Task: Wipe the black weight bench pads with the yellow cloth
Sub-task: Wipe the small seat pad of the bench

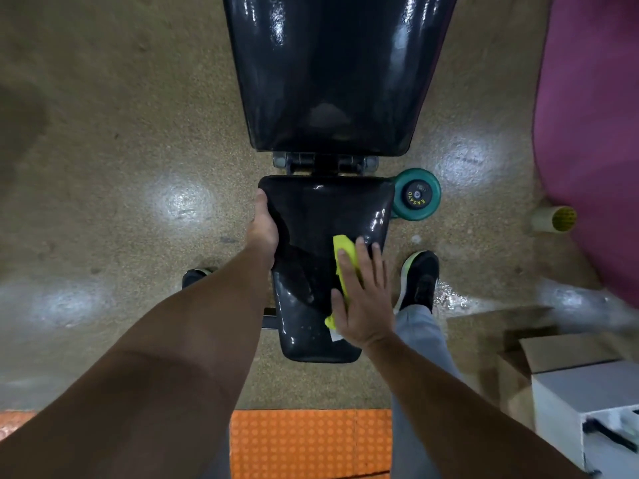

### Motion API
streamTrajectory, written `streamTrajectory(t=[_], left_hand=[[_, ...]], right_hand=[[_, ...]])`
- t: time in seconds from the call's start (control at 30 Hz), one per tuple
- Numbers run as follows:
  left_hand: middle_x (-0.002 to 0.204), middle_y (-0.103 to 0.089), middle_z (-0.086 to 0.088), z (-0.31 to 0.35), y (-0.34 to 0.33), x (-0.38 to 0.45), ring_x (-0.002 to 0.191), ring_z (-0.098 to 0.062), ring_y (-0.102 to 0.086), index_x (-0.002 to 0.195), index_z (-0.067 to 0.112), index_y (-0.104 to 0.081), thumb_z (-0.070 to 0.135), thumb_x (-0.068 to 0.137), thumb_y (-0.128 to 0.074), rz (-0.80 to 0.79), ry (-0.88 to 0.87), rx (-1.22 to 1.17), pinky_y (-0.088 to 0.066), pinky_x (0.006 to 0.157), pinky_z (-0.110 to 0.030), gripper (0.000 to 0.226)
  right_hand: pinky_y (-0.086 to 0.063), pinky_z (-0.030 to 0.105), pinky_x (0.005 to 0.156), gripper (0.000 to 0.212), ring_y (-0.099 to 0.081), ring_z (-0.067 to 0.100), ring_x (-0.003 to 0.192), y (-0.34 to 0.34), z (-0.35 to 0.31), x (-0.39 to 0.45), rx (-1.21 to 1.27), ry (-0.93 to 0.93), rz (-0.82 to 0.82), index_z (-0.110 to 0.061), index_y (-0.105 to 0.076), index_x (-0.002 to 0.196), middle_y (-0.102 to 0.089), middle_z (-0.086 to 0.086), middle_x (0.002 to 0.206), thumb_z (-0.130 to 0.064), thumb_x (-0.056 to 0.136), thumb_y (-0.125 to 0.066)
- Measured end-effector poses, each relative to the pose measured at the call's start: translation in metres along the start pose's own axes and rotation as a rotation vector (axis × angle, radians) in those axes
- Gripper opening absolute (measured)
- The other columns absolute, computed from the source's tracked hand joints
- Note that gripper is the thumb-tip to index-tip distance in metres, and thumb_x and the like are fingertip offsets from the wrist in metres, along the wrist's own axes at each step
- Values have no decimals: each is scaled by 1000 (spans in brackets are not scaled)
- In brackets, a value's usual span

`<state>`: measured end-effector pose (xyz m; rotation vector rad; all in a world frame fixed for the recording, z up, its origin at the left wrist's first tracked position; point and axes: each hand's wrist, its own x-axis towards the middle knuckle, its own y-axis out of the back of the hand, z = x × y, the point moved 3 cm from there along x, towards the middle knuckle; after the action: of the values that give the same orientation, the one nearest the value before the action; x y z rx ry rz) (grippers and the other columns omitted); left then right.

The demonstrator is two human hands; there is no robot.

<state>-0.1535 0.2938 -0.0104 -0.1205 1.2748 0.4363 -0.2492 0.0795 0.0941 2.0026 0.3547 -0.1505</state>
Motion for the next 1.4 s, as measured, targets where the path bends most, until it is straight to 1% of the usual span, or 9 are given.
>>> streamTrajectory(t=[0.23, 0.33, 0.43, 0.53, 0.8, 0.9, 1.1, 1.27, 1.4], left_hand=[[126, -76, -5, -8, 7, 8, 119, -33, -68, 131, 29, -72, 113, 22, -50, 39, 11, 5, -48, 111, -53, 139], [121, -78, -4, -10, 2, -32, 116, -32, -70, 126, 29, -75, 110, 43, -49, -8, 15, 20, -50, 110, -52, 119], [121, -79, -4, -27, 6, -63, 116, -31, -70, 123, 28, -77, 104, 54, -46, -25, 35, 30, -51, 110, -51, 107], [123, -77, -3, -32, 6, -73, 117, -29, -69, 123, 28, -76, 102, 56, -43, -36, 19, 34, -50, 111, -50, 106], [124, -76, -2, -34, 9, -77, 117, -30, -68, 125, 29, -75, 104, 53, -44, 63, 28, 33, -49, 111, -51, 108], [125, -75, -2, -32, 6, -89, 116, -29, -68, 127, 28, -74, 100, 54, -43, 64, 33, 43, -51, 110, -50, 106], [125, -74, -2, -26, 4, -99, 117, -30, -66, 129, 28, -72, 93, 76, -41, 84, 3, 56, -49, 112, -51, 90], [121, -74, -3, -27, 6, -101, 113, -31, -68, 126, 26, -73, 95, 71, -42, 118, 23, 44, -52, 109, -52, 93], [126, -72, -3, -24, 3, -105, 117, -31, -65, 131, 23, -70, 91, 80, -42, 129, 8, 48, -48, 112, -50, 90]], right_hand=[[-17, 64, 124, 68, -10, 40, 158, 6, -3, 32, -42, -100, 54, -16, -30, 162, -15, 16, 171, -45, 100, -37], [-24, 65, 120, 67, -10, 40, 158, 3, -4, 21, -17, -58, 45, -14, -32, 161, -16, 17, 171, -44, 101, -36], [-21, 64, 122, 67, -6, 39, 159, 8, 2, 32, -2, -82, 35, -16, -31, 161, -13, 15, 172, -44, 101, -36], [-18, 62, 125, 70, -6, 39, 159, 14, -2, 55, -13, -160, 21, -17, -26, 162, -12, 15, 172, -45, 99, -38], [-22, 63, 122, 70, -9, 38, 158, 8, -4, 39, 22, -103, 9, -17, -31, 161, -15, 15, 171, -45, 98, -41], [-20, 62, 123, 71, -8, 39, 158, 11, -2, 56, 1, -178, 8, -18, -27, 162, -13, 15, 172, -45, 97, -41], [-19, 61, 124, 69, -6, 37, 159, 7, -15, 20, 11, -167, 27, -16, -28, 162, -12, 16, 171, -47, 101, -36], [-23, 63, 122, 69, -10, 42, 158, 2, -1, -2, 41, -206, 62, -12, -31, 161, -14, 20, 170, -46, 101, -35], [-14, 59, 127, 71, -3, 41, 159, 3, -15, 4, 33, -266, 48, -13, -24, 163, -8, 18, 172, -48, 102, -31]])
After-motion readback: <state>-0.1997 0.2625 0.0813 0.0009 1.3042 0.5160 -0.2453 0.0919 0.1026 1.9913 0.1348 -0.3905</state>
